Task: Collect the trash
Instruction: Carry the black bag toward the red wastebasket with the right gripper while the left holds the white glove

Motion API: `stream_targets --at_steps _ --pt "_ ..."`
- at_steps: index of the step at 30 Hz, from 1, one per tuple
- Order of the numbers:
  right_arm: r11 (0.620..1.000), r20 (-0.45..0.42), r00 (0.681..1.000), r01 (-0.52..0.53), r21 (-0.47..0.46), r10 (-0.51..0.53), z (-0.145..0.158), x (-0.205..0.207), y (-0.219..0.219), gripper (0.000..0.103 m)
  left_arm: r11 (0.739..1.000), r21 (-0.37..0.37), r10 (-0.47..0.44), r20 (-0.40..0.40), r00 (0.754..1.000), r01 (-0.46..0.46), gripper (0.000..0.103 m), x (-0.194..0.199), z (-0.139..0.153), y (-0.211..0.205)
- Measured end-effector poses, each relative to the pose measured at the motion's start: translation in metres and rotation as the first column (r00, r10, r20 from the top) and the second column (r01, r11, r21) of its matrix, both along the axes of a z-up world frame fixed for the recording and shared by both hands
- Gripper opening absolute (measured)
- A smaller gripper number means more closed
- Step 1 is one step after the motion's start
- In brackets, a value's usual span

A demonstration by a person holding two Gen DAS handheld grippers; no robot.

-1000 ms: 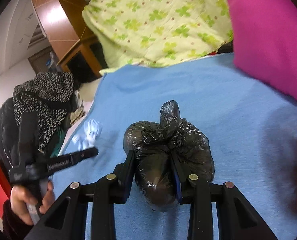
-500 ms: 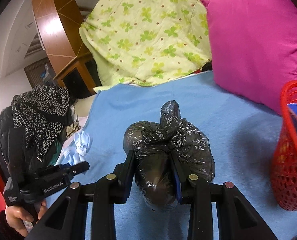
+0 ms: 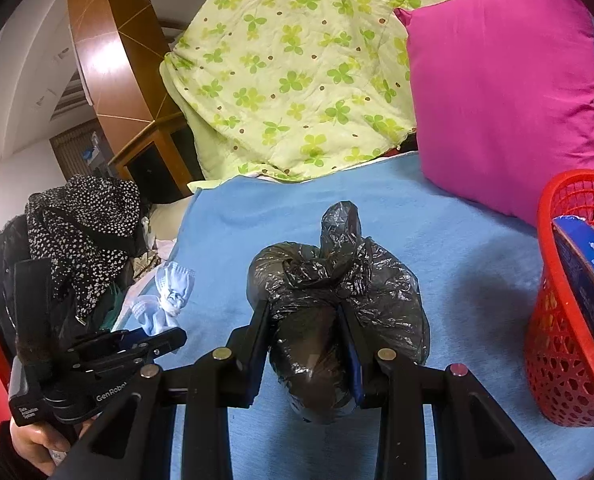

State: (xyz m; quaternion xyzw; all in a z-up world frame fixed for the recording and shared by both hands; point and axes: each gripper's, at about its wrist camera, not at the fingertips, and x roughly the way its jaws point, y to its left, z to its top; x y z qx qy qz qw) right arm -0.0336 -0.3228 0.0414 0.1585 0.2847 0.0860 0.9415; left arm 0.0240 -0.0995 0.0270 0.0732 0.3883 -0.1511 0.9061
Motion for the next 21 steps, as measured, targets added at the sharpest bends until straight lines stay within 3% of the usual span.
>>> stream_targets --at_steps 21 --pt "0.999 0.013 1.000 0.013 0.029 -0.013 0.002 -0.007 -0.023 0.035 0.997 0.049 -0.055 -0.008 0.998 0.056 0.025 0.001 -0.009 -0.031"
